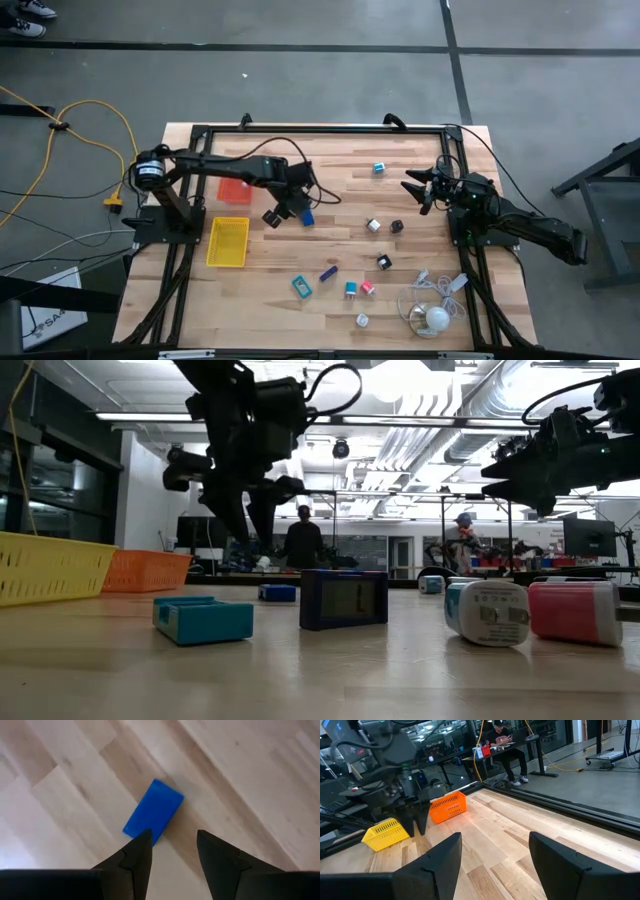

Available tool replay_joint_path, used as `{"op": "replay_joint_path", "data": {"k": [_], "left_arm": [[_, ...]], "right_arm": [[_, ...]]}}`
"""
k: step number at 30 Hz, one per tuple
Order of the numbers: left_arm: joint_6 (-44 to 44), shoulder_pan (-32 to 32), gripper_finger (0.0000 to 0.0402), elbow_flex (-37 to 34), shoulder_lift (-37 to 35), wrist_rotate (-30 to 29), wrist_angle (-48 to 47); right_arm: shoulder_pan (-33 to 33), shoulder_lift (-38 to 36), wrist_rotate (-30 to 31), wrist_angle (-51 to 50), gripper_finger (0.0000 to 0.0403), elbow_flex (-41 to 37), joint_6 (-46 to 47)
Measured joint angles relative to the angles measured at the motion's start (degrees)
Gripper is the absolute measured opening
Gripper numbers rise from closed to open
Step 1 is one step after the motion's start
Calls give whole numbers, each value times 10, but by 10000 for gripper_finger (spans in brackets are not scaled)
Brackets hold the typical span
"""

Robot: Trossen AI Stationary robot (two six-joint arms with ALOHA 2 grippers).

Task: Pick & Place Office items
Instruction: Put the top dark blue timer into the orange basket

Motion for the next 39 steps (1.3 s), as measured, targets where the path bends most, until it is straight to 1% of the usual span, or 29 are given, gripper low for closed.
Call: {"op": "replay_joint_path", "data": {"k": [2, 8, 13, 16, 21, 28, 33, 35, 39], "left_arm": [[6, 7, 148, 9, 0, -14, -6], [77, 8, 148, 44, 4, -58, -44], [107, 0, 148, 46, 9, -73, -44], [108, -3, 148, 47, 21, -68, -46], [108, -3, 148, 65, 63, -39, -48], [112, -6, 148, 96, 103, -35, -50], [102, -14, 148, 97, 114, -35, -54], [85, -18, 148, 97, 114, -41, -52], [27, -21, 148, 97, 111, -76, -59]], "right_arm": [[0, 0, 0, 0, 219, 0, 0], [0, 0, 0, 0, 219, 0, 0], [0, 0, 0, 0, 219, 0, 0], [0, 0, 0, 0, 219, 0, 0], [0, 2, 0, 0, 219, 0, 0], [0, 4, 0, 0, 219, 0, 0], [0, 3, 0, 0, 219, 0, 1], [0, 3, 0, 0, 219, 0, 1], [0, 3, 0, 0, 219, 0, 1]]}}
